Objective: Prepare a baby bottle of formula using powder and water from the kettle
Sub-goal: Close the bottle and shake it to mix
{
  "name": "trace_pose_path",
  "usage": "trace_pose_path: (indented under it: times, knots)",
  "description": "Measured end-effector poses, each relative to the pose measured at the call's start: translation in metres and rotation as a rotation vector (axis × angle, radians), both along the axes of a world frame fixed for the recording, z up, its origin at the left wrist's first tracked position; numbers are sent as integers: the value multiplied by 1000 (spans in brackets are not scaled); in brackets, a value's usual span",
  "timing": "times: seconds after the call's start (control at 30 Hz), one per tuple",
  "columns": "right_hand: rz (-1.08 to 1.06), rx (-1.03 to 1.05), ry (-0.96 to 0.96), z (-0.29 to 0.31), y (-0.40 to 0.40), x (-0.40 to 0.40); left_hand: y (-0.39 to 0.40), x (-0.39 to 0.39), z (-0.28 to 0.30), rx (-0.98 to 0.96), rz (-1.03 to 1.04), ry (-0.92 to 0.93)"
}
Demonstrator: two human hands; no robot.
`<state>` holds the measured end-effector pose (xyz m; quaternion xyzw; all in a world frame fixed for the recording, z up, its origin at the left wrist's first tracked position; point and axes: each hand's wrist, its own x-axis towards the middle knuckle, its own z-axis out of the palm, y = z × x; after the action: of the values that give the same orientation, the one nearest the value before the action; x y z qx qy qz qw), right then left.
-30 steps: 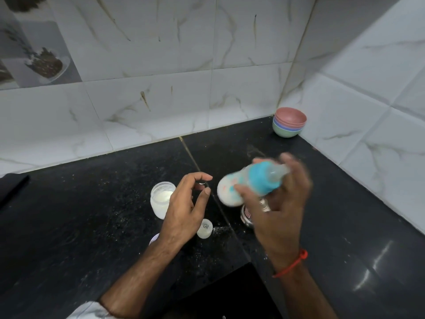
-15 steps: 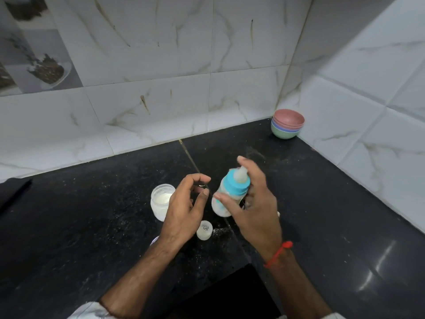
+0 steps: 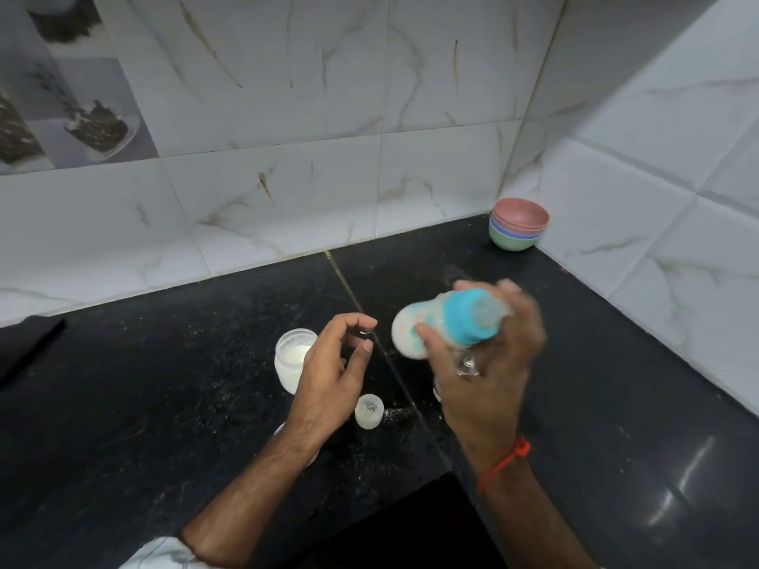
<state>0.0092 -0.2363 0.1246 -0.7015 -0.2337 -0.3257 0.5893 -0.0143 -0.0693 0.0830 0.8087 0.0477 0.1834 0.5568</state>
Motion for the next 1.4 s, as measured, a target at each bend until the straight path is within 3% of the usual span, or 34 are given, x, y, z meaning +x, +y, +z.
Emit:
trace_pose_path:
  times: [0.1,0.23,0.37,0.53,0.63,0.67,0.73,0.8,0.87,0.93,1.0,1.07,1.13,1.2,1.3,1.4]
  knots:
    - [78,-146,217,-12,2,-2,0,-3,0,37,-18,-32]
    - [-12,33,-11,-3,-2,-4,2,-2,-1,63,4,-57]
    - [71,-167,196,-17,2,-2,2,-3,-3,78,-13,-56]
    - [6,101,-15,-19,3,-4,3,1,-6,49,15,-39]
    - [147,-8,278,-30,12,-7,1,0,-8,58,-9,-43]
    - [160,32,289,-28,12,-12,1,-1,-7,70,-17,-54]
    - [103,173,125,-17,8,-16,2,2,-7,80,-3,-65]
    - [55,167,28,-14,7,-9,4,4,-9,58,19,-31]
    - [72,28,129,-21,10,-4,3,4,-9,53,9,-27]
    - [109,24,231,-22,12,-9,2,2,-8,58,-13,-48]
    - [58,145,89,-18,6,-10,4,2,-6,58,7,-63]
    - [-7,109,4,-21,2,-2,6,4,-8,65,33,-40]
    - [34,-67,109,-27,3,3,5,2,-9,81,20,-37]
    - [79,-65,228,-25,5,-4,4,-1,-8,105,-4,-55]
    - [54,192,93,-16,4,-3,5,1,-7,125,17,-60]
    - [59,-9,155,-26,8,4,5,2,-8,133,11,-56]
